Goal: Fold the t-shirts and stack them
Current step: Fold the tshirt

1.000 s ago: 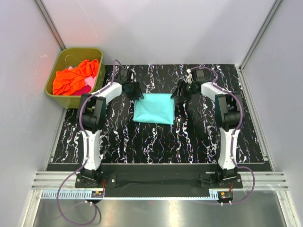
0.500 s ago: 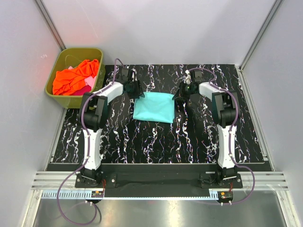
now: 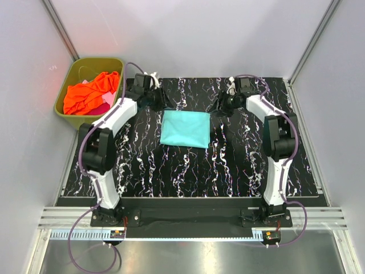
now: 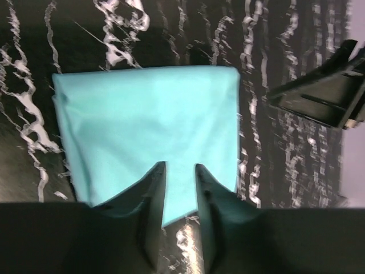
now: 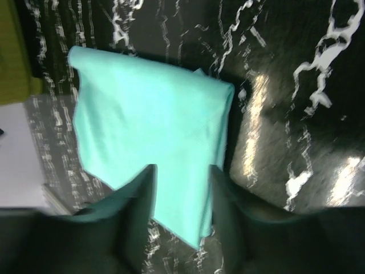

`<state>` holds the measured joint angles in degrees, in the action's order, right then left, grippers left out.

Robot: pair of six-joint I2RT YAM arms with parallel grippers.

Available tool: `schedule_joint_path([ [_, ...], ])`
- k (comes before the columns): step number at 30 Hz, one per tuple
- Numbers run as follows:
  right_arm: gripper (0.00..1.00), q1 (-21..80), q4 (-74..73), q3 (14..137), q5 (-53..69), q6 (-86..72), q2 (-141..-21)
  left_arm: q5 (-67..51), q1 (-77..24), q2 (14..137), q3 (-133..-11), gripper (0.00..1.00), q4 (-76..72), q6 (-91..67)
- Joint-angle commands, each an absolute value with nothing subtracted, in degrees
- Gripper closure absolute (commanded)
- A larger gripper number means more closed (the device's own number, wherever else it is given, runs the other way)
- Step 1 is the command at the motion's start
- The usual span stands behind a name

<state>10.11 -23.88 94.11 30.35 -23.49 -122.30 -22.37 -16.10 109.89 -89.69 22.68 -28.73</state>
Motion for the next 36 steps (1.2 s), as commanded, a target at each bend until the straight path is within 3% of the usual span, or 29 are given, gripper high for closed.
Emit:
schedule_joint_path([
  [1,0.56,10.72,-25.06,91.06,34.17,-25.57,-116.47,-26.90,-17.31,107.75,-83.87,0.75,21.28,-29.88],
  [3,0.74,11.51,-23.56,88.87,36.11,-25.93,-115.23,-27.86,-17.40,108.89,-81.49,0.86,19.87,-30.41],
  [4,0.88,12.47,-21.38,88.25,38.99,-26.80,-114.53,-28.30,-17.32,109.59,-81.30,0.88,19.86,-30.58],
  [8,1.00,16.33,-20.21,87.37,39.90,-26.64,-115.05,-25.77,-17.40,111.62,-79.46,0.93,19.86,-31.20],
  [19,1.00,17.75,-10.99,79.45,41.67,-26.90,-122.77,-14.87,-17.49,109.95,-71.81,0.91,20.13,-31.20],
  [27,0.99,17.75,-14.41,81.82,39.02,-25.40,-121.03,-15.20,-17.67,106.62,-71.45,0.82,21.00,-32.78],
  [36,0.97,22.49,-14.15,86.57,43.41,-30.14,-117.95,-16.96,-18.19,102.04,-73.13,0.81,23.03,-33.22],
])
